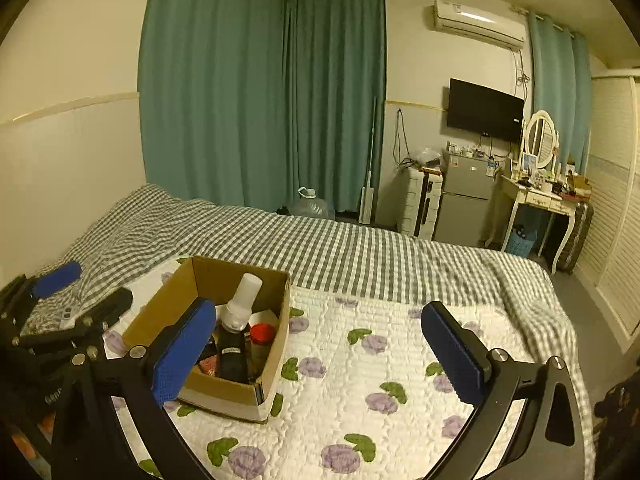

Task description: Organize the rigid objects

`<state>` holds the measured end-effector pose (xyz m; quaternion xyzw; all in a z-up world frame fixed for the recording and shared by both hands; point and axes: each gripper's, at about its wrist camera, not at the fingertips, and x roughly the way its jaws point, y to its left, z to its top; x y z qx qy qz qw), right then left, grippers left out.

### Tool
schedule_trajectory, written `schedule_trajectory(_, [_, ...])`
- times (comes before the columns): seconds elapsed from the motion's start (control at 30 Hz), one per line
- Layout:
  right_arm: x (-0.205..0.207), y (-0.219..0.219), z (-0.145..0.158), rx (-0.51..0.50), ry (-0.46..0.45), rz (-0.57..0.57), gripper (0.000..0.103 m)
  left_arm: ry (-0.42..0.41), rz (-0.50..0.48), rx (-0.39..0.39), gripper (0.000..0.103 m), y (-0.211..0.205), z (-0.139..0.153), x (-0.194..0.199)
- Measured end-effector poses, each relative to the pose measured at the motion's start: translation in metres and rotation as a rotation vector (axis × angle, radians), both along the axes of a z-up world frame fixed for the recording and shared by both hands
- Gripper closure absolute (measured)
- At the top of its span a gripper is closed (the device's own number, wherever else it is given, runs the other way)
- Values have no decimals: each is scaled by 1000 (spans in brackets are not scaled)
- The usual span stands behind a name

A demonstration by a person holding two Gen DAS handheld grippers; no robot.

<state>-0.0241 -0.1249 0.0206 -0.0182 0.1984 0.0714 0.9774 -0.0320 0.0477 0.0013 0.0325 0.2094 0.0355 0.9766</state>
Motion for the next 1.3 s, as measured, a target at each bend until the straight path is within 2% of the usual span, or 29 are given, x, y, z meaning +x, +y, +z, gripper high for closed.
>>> schedule_trajectory(0.17, [4,-2,-19,-15,12,-11,0,13,-33,41,22,-9,-11,-1])
schedule_trajectory(0.3, [6,-4,-25,13,20,-7,0,34,-34,15,22,-7,-15,0])
schedule_trajectory(0.4, [5,-3,-29,-8,16,-13,0,32,-30,14,22,-7,-15,-1])
schedule_trajectory(0.8, [7,-5,-32,-8,29,-39,0,44,-35,-34,22,-2,-12,-2])
schedule_trajectory(1.3, [9,-9,-35,-7,46,-51,0,49,-42,-34,22,-3,-10,-2])
